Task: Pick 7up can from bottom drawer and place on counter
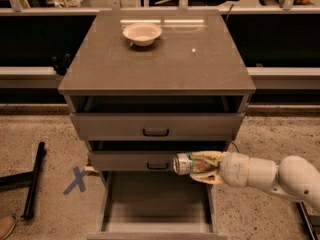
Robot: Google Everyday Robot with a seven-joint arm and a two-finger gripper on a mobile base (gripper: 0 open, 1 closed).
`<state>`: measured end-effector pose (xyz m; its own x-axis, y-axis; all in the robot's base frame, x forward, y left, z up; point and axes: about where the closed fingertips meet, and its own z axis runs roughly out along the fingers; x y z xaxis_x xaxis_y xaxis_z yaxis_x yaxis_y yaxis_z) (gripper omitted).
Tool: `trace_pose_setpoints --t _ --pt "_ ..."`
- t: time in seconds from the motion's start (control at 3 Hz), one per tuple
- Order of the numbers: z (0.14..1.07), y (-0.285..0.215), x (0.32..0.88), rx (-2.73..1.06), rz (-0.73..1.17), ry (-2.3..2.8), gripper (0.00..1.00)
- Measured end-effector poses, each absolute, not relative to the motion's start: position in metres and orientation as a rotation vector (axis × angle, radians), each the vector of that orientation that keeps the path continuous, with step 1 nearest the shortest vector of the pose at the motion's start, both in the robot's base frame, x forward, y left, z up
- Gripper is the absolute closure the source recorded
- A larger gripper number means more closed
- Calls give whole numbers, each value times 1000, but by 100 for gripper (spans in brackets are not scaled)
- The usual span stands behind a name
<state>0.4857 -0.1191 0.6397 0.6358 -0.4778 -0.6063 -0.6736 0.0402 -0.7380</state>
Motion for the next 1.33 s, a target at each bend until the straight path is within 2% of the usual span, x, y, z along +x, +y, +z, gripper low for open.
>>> trace_pose_setpoints --t 0.33,0.67,1.0,1.33 --pt "711 -100 482 -1605 157 848 100" --pt "711 -100 482 -1605 157 848 100" --pt "748 -90 492 -1566 167 805 100" --pt "823 -81 524 -1518 120 790 100"
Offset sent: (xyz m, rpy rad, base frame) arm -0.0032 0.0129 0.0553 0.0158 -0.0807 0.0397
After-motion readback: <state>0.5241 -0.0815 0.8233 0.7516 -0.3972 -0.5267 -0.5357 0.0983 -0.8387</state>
